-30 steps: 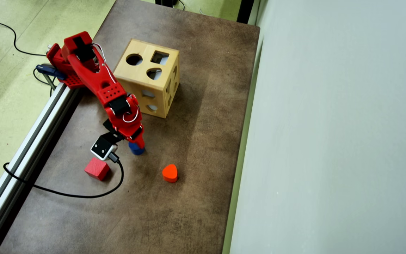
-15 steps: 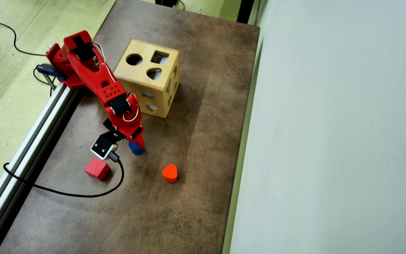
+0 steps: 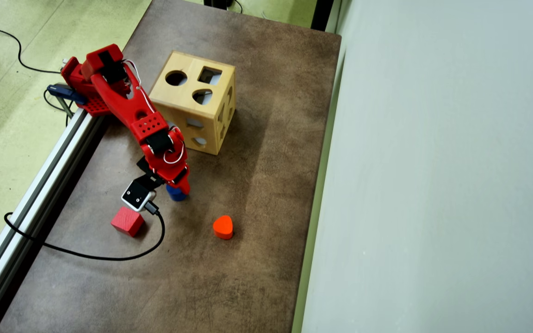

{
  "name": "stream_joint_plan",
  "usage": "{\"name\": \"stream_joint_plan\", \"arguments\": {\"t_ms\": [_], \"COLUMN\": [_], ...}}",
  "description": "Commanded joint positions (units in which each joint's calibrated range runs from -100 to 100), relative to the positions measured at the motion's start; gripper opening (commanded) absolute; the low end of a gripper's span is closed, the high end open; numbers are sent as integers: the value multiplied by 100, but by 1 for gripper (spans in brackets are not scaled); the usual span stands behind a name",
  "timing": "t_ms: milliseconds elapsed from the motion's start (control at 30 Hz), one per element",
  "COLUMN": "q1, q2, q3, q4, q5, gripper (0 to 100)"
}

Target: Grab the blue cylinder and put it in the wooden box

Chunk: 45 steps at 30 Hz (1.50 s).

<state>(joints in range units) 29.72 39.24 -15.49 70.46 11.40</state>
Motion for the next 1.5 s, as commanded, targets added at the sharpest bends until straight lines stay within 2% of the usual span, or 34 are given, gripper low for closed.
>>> {"name": "stream_joint_plan", "arguments": {"t_ms": [0, 500, 733, 1467], "q1": [-37, -30, -30, 37], "q2": [38, 140, 140, -404], "q3": [-375, -527, -553, -473], "q4": [-5, 3, 3, 107], "q5": [20, 20, 20, -24], "gripper": [24, 22, 11, 11]}}
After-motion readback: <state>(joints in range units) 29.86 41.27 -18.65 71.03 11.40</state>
